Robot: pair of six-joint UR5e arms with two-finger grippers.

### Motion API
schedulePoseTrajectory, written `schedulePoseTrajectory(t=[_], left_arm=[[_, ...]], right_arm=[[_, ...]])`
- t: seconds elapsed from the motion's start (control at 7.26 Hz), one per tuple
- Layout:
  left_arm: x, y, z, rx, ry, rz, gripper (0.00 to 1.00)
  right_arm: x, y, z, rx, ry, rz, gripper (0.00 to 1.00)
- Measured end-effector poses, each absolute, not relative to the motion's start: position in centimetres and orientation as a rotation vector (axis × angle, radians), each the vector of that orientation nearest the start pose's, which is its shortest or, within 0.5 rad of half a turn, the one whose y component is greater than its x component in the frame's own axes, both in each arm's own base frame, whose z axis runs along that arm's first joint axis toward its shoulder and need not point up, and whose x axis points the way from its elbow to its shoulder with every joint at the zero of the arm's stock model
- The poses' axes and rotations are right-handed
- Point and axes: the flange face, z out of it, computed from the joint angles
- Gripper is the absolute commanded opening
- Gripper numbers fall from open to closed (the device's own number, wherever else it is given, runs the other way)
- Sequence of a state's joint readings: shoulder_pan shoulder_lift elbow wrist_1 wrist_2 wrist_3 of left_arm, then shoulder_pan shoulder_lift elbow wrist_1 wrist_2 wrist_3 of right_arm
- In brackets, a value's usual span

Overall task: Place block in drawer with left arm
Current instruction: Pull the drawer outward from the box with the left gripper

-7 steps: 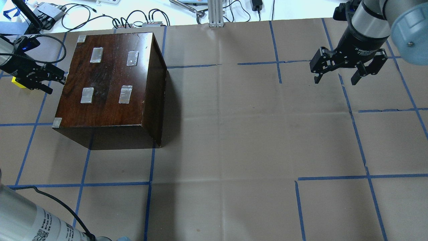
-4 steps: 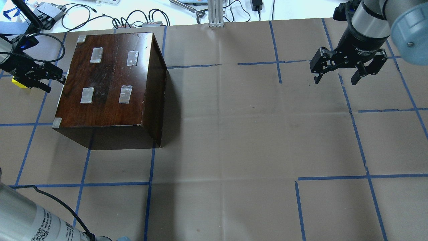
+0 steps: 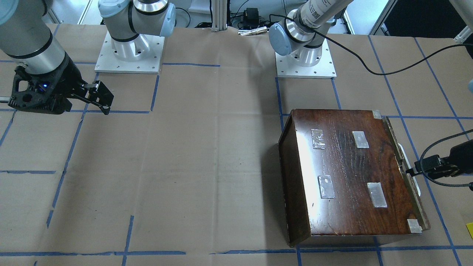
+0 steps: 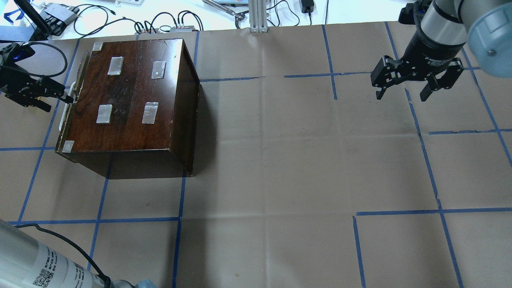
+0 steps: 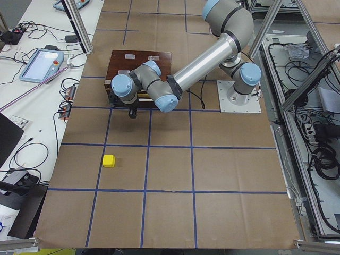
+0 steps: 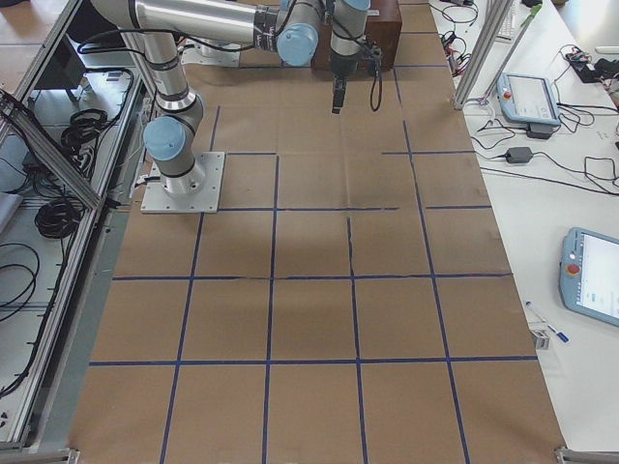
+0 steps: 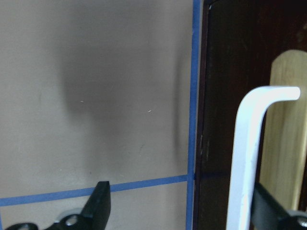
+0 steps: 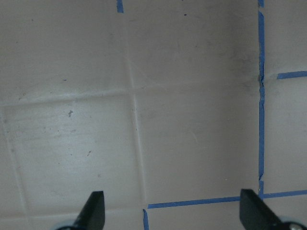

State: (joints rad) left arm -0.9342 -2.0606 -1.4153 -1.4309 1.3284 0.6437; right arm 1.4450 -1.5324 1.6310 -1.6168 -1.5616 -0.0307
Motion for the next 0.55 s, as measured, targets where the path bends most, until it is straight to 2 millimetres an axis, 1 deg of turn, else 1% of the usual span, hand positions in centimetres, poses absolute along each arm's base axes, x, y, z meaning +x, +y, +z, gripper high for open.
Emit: schedulePoseTrajectory(t=[0.55], left_arm=[[30.1, -59.7, 29.4, -0.027, 3.437, 0.008, 0.99]], right_arm=[[7.0, -51.4, 44.4, 0.149, 3.124, 0.082, 1.0]])
